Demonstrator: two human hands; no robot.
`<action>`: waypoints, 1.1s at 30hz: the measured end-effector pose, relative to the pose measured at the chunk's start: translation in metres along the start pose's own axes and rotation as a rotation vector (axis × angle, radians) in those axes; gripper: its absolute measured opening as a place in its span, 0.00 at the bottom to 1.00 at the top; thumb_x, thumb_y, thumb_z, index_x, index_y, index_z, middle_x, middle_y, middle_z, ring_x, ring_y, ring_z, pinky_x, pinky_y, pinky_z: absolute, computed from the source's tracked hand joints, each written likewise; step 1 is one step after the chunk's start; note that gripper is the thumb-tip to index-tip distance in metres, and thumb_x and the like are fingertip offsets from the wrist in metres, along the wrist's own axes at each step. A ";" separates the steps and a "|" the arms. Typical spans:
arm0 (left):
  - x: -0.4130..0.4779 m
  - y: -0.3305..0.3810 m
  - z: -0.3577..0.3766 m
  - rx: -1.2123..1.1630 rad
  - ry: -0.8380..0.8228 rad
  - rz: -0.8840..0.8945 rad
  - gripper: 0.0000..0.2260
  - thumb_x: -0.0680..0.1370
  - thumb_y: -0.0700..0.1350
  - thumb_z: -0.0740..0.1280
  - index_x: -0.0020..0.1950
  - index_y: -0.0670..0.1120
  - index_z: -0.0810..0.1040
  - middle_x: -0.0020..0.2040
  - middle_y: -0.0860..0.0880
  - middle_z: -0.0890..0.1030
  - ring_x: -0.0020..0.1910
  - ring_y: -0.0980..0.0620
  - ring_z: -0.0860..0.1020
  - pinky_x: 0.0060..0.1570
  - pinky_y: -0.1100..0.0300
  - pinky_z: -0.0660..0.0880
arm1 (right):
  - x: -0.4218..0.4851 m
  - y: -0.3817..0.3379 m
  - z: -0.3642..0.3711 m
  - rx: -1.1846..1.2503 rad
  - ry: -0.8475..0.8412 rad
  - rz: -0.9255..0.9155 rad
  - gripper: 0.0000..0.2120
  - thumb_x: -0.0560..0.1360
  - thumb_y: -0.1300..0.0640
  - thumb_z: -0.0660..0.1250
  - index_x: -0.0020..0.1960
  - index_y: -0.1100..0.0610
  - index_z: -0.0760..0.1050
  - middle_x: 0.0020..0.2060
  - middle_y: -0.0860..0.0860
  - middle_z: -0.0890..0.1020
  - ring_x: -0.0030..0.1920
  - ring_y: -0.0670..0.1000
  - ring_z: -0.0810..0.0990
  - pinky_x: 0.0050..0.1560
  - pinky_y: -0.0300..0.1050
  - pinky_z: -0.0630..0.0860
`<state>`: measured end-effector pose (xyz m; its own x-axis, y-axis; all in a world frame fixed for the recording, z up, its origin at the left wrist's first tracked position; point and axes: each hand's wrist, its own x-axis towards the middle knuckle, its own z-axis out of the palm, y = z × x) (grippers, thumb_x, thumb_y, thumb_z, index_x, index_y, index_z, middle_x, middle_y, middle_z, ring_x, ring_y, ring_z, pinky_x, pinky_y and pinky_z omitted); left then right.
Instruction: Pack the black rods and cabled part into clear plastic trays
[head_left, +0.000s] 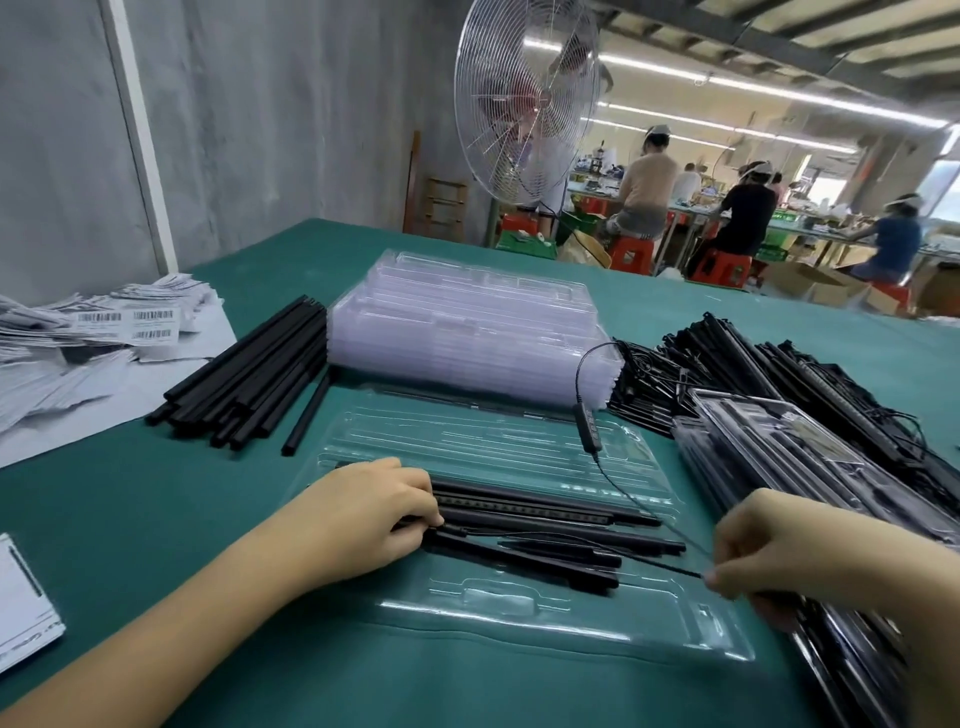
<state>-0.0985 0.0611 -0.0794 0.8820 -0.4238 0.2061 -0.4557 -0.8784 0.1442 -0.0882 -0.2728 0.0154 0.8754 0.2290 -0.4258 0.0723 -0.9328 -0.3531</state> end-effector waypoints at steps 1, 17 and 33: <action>0.002 0.001 -0.001 0.010 -0.010 0.000 0.12 0.80 0.51 0.59 0.59 0.59 0.78 0.54 0.62 0.76 0.52 0.61 0.70 0.46 0.70 0.62 | -0.002 -0.004 0.001 0.067 0.009 -0.061 0.13 0.73 0.55 0.71 0.31 0.56 0.76 0.23 0.51 0.79 0.22 0.48 0.74 0.26 0.38 0.70; 0.026 0.027 -0.018 0.129 -0.267 -0.121 0.14 0.80 0.49 0.56 0.44 0.43 0.75 0.45 0.48 0.78 0.45 0.49 0.77 0.45 0.55 0.75 | 0.026 -0.046 0.028 -0.251 -0.281 -0.131 0.12 0.67 0.55 0.71 0.26 0.52 0.75 0.19 0.45 0.74 0.19 0.41 0.71 0.22 0.31 0.67; 0.030 0.034 -0.012 0.168 -0.145 -0.188 0.22 0.79 0.59 0.57 0.30 0.47 0.65 0.30 0.52 0.72 0.30 0.51 0.71 0.29 0.59 0.64 | 0.042 -0.016 0.010 -0.386 -0.197 0.331 0.15 0.73 0.56 0.70 0.29 0.55 0.75 0.15 0.44 0.73 0.16 0.41 0.70 0.27 0.33 0.70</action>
<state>-0.0887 0.0211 -0.0566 0.9626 -0.2664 0.0486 -0.2668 -0.9637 0.0025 -0.0574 -0.2456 -0.0056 0.7778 -0.0808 -0.6232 0.0108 -0.9898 0.1419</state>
